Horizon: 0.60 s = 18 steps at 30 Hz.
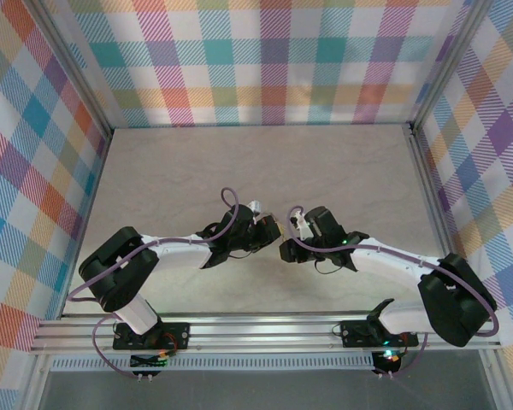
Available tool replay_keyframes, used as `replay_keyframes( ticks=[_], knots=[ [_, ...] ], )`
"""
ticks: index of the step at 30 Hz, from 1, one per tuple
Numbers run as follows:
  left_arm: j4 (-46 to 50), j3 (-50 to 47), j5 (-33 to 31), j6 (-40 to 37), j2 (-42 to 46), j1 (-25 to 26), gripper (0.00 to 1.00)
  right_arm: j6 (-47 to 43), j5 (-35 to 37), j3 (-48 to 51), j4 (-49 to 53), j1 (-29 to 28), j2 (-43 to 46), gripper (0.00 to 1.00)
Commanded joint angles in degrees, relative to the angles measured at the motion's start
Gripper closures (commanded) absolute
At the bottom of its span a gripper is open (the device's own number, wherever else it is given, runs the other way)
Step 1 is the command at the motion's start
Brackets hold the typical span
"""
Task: Lock with the key
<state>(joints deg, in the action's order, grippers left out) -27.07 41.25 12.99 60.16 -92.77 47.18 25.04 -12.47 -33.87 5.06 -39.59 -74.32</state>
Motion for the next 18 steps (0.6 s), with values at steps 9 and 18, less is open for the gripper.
replay_keyframes(
  ticks=[9, 18],
  knots=[
    [-1.8, -0.3, 1.1, -0.8, 0.6, 1.1, 1.0, 0.8, 2.1, -2.4, -1.9, -0.4, -1.3, 0.67],
    [-1.9, -0.4, 1.3, -1.1, 0.2, 1.7, 1.0, 1.4, 3.2, -2.2, -2.8, -0.4, -0.5, 0.71]
  ],
)
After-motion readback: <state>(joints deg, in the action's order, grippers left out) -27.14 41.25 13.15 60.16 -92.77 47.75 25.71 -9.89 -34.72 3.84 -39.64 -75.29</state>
